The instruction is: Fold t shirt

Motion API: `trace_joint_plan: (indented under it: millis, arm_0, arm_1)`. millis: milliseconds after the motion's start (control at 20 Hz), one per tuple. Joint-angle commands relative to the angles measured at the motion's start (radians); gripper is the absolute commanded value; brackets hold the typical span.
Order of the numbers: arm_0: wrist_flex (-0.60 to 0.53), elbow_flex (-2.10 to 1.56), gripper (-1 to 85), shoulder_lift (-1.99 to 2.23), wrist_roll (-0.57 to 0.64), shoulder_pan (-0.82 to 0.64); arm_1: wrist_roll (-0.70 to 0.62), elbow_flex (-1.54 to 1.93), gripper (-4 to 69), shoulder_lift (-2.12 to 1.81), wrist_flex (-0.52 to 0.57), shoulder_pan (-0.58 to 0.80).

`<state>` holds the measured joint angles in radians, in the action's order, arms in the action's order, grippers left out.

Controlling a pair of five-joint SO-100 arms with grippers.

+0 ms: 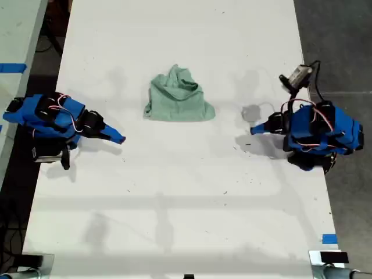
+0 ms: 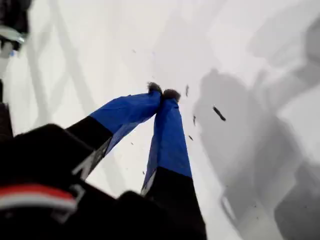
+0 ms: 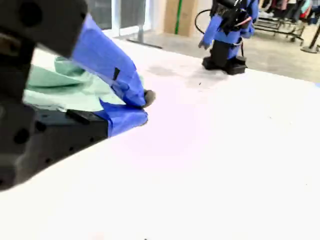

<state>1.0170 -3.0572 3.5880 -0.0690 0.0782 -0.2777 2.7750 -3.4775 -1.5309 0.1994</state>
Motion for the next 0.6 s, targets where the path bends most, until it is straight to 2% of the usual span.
trace_joint_plan:
  millis: [0,100,150,200,350,450,500,550]
  arm_0:
    - [0.020,-0.071,0.3,0.014,0.012,-0.017]
    - [0.040,-0.163,2.1,0.009,0.011,-0.034]
    - [0.031,-0.163,6.2,0.005,0.087,-0.037]
    - [0.034,-0.158,9.9,0.011,0.098,-0.032]
    - [0.029,-0.152,11.1,0.012,0.153,-0.071]
    - [0.029,-0.152,11.1,0.012,0.160,-0.072]
    - [0.029,-0.152,11.1,0.012,0.160,-0.074]
    - [0.029,-0.152,11.1,0.012,0.160,-0.074]
  arm_1:
    - [0.086,0.166,0.9,-0.034,0.037,-0.038]
    - [0.077,0.256,0.7,-0.034,0.089,-0.038]
    - [0.100,0.268,1.7,-0.032,0.091,-0.032]
    - [0.106,0.268,2.8,-0.032,0.092,-0.040]
    - [0.118,0.296,3.6,-0.032,0.129,-0.100]
    - [0.295,0.302,4.4,-0.032,0.137,-0.107]
    - [0.324,0.307,4.8,-0.032,0.143,-0.104]
    - [0.278,0.307,5.3,-0.032,0.143,-0.094]
